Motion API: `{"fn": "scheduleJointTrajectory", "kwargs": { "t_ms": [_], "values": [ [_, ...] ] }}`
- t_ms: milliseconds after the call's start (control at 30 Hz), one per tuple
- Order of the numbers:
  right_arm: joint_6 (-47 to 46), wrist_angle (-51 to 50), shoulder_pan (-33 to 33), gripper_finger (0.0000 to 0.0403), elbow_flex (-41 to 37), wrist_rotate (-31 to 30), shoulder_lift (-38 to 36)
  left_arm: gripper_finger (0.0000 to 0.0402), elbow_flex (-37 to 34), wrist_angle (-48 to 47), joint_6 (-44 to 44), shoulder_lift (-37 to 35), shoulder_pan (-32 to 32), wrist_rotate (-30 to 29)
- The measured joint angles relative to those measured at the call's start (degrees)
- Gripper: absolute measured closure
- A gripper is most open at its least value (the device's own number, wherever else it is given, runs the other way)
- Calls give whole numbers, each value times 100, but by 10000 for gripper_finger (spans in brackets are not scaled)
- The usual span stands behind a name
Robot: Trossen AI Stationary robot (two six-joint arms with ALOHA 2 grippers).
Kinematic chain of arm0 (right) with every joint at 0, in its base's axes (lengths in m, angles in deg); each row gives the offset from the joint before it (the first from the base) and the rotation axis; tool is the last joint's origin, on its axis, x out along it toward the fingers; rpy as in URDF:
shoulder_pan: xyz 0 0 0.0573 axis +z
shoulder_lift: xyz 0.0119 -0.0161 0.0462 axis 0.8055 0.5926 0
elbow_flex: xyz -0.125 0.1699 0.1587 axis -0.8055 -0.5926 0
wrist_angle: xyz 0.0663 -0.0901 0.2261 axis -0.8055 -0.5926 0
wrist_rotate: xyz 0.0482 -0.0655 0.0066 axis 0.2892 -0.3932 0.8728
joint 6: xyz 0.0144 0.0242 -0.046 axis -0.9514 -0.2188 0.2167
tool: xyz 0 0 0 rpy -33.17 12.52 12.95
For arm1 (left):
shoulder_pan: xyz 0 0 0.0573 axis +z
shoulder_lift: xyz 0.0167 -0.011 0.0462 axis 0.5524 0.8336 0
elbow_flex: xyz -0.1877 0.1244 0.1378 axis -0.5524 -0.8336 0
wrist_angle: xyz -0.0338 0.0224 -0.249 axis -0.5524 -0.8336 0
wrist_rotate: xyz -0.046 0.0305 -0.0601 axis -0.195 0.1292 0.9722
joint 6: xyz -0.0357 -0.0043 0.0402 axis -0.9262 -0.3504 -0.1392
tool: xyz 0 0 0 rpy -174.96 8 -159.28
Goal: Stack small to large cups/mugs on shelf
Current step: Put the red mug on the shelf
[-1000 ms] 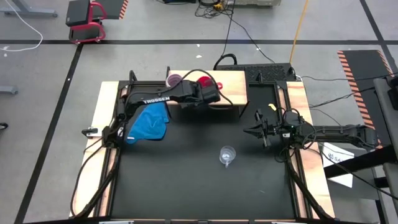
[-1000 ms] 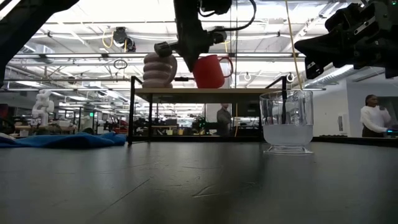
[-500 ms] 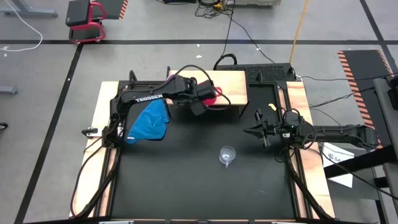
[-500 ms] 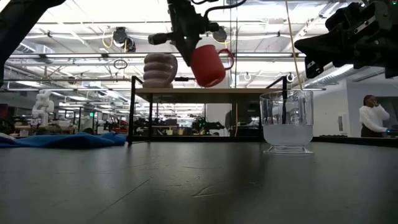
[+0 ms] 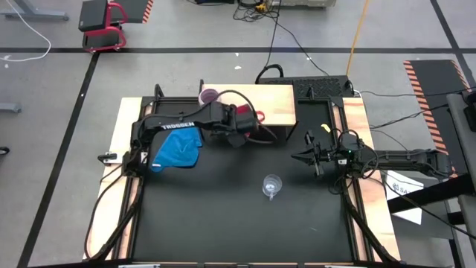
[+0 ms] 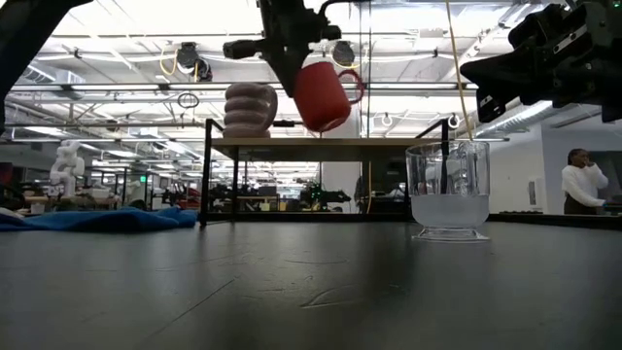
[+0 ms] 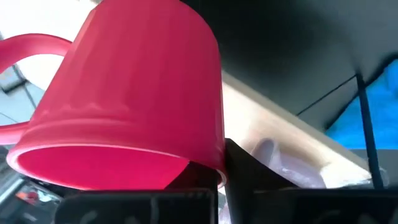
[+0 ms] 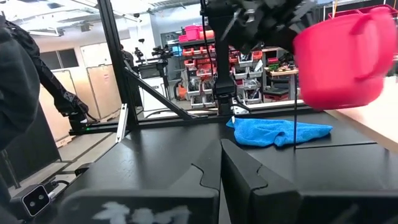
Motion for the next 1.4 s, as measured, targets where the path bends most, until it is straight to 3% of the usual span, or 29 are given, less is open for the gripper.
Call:
{"fn": "scheduleJointTrajectory", "kwargs": {
  "t_ms": [267, 600, 767, 1033, 1400],
  "values": [
    [-15, -47, 0, 403, 0, 0, -1, 396, 6, -322, -413, -1, -447, 92],
    [-17, -66, 0, 403, 0, 0, -2, 396, -29, -1010, -2217, -11, -1096, 740],
    [-17, -68, 0, 403, 0, 0, -2, 396, -311, -1000, -2446, -80, -1422, 1253],
    [-18, -86, 0, 403, 0, 0, -2, 396, -1512, -903, -3254, -258, -1599, 1511],
    [-10, -72, 0, 403, 0, 2, -2, 396, -3782, 869, -3492, -1846, -2093, 1719]
  ]
}}
